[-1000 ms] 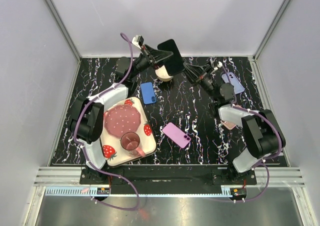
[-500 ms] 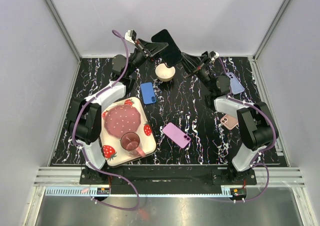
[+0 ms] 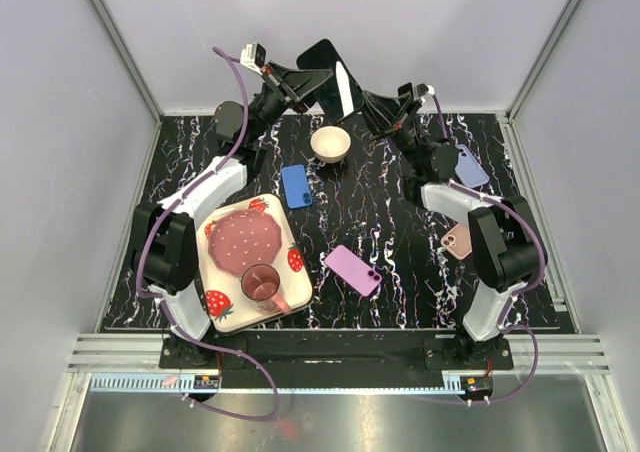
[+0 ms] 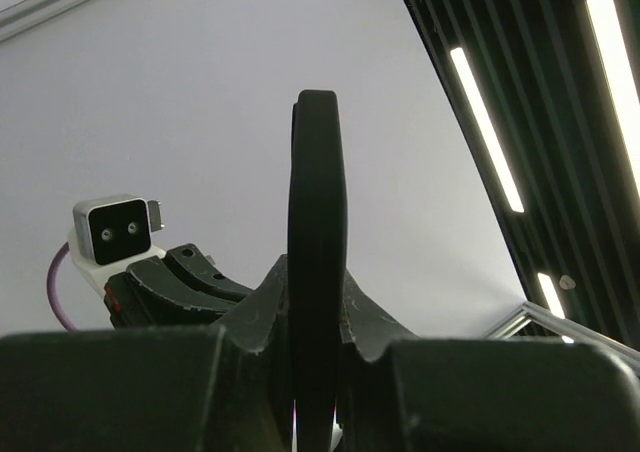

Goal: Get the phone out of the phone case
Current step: Remove the phone case from the phone.

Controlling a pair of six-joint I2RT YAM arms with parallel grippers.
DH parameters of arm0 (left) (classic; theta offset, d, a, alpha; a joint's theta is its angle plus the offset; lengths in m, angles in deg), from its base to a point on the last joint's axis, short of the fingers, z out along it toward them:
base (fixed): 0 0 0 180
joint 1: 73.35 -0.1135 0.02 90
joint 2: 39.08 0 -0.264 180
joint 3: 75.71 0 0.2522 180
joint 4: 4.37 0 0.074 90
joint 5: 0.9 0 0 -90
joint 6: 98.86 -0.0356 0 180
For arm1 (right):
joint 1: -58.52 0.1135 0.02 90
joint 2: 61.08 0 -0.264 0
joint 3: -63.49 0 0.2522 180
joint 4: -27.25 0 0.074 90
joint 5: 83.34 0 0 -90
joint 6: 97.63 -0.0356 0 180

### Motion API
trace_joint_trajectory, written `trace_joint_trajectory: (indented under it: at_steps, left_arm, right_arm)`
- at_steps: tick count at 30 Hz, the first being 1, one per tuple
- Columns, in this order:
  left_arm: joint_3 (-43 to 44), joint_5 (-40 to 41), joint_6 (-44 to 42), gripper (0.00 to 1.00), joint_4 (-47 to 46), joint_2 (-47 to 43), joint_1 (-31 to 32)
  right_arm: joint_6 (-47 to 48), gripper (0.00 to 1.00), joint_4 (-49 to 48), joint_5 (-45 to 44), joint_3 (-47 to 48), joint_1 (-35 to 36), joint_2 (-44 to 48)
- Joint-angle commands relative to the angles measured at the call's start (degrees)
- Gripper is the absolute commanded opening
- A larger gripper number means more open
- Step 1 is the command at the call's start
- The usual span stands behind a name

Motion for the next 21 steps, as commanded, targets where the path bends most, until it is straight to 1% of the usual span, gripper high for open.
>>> trace_joint_trajectory:
  at_steps: [1, 5, 8, 9, 11, 12, 13, 14, 15, 16, 18, 19, 21]
  left_arm:
    - [6.1, -11.5, 10.0, 0.0, -9.2, -5.1, 5.7]
    - [5.3, -10.5, 10.9, 0.0, -8.1, -6.7, 5.7]
    - [4.8, -10.1, 12.0, 0.0, -8.1, -7.4, 5.7]
    - [4.8, -10.0, 12.8, 0.0, -8.6, -7.3, 5.7]
    - [5.5, -9.6, 14.7, 0.0, -10.3, -7.1, 5.7]
    - [5.8, -9.4, 15.0, 0.0, -10.5, -7.2, 5.7]
    - [6.0, -9.2, 15.2, 0.0, -10.6, -7.2, 5.7]
    - [5.9, -9.1, 15.4, 0.0, -10.6, -7.6, 5.7]
    - [5.9, -9.1, 15.3, 0.0, -10.5, -7.8, 5.7]
    - [5.9, -8.9, 15.5, 0.0, -10.5, -7.9, 5.7]
    - [5.6, -8.3, 16.7, 0.0, -11.0, -7.8, 5.7]
    - [5.7, -7.5, 18.4, 0.0, -12.4, -7.3, 5.7]
    - [5.7, -6.5, 20.0, 0.0, -14.0, -6.9, 5.7]
  right_arm:
    - [-4.9, 0.0, -2.9, 0.9, 3.0, 0.2, -6.9]
    - [-0.3, 0.0, -2.0, 4.4, 0.7, -0.1, -7.6]
    - [5.1, 0.0, 3.5, 8.2, -2.6, -0.3, -6.8]
    - [8.2, 0.0, 5.4, 10.0, -3.9, -0.3, -6.4]
    - [12.7, 0.0, 14.7, 11.8, -5.1, -0.3, -4.1]
    - [18.4, 0.0, 18.9, 12.2, -5.8, -0.4, -3.1]
    - [21.8, 0.0, 28.3, 12.3, -6.0, -0.3, -0.7]
    - [25.0, 0.0, 33.3, 11.4, -6.0, -0.2, 0.8]
    - [30.9, 0.0, 37.9, 10.9, -5.8, -0.3, 2.1]
    - [33.6, 0.0, 45.3, 10.2, -5.5, -0.2, 4.3]
    - [39.0, 0.0, 51.1, 8.3, -4.5, -0.2, 5.6]
    - [39.7, 0.0, 53.1, 8.4, -4.3, -0.2, 6.2]
    - [40.0, 0.0, 53.2, 8.5, -4.4, -0.2, 6.3]
